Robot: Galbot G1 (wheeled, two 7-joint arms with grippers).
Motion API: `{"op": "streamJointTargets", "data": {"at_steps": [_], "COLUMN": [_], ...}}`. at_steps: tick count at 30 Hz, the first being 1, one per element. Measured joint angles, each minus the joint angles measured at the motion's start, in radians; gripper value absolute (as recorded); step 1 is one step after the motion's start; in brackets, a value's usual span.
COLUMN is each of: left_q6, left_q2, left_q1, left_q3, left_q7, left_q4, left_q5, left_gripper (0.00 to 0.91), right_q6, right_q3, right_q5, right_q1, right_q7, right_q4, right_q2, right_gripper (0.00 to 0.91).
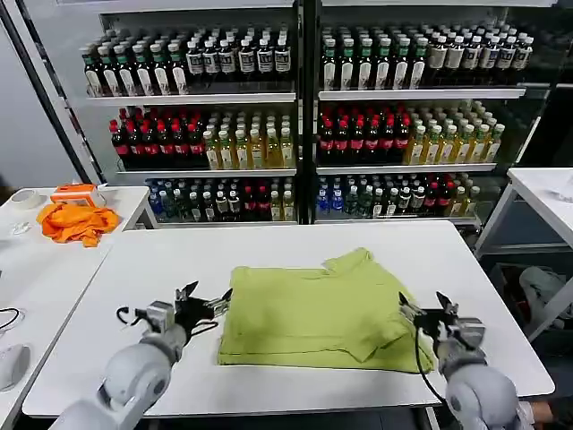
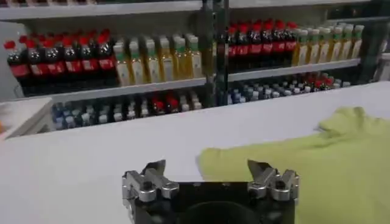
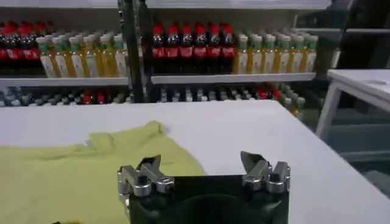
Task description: Fold and organize the clothes.
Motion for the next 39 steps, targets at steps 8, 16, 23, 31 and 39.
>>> {"op": "streamJointTargets", "data": {"at_steps": [8,16,23,31,39], "left_q6": [0.025,0.036,0.041,0.045,0.045], "left_q2": [-0.072,-0.13,-0.171,-0.183,-0.175], "left_q1": [-0.194,-0.325,-0.388,-0.408,-0.409], "left_q3": [0.136,0.237,0.283,0.304,0.312], "left_q7": [-0.022,-0.036,-0.05,-0.07,-0.071], "left_q4": [0.177,0.313,0.406,0.461,0.469], "left_q5": [-0.015,-0.052,-0.059,-0.062,-0.07], "left_gripper": [0.907,0.907,0.907,0.907,0.071], "right_q6": [-0.019,-0.02,-0.019,-0.018,-0.008], "right_q3": [-0.121,-0.181,-0.207,-0.223,-0.238], "right_q5": [0.053,0.075,0.076,0.076,0.076], "right_q1": [0.236,0.397,0.48,0.531,0.55], "right_q7": [0.016,0.016,0.014,0.012,0.004], "right_q4": [-0.228,-0.408,-0.529,-0.621,-0.672], "right_q2": [0.05,0.1,0.14,0.172,0.191], "right_gripper": [0.907,0.907,0.907,0.907,0.0]}}
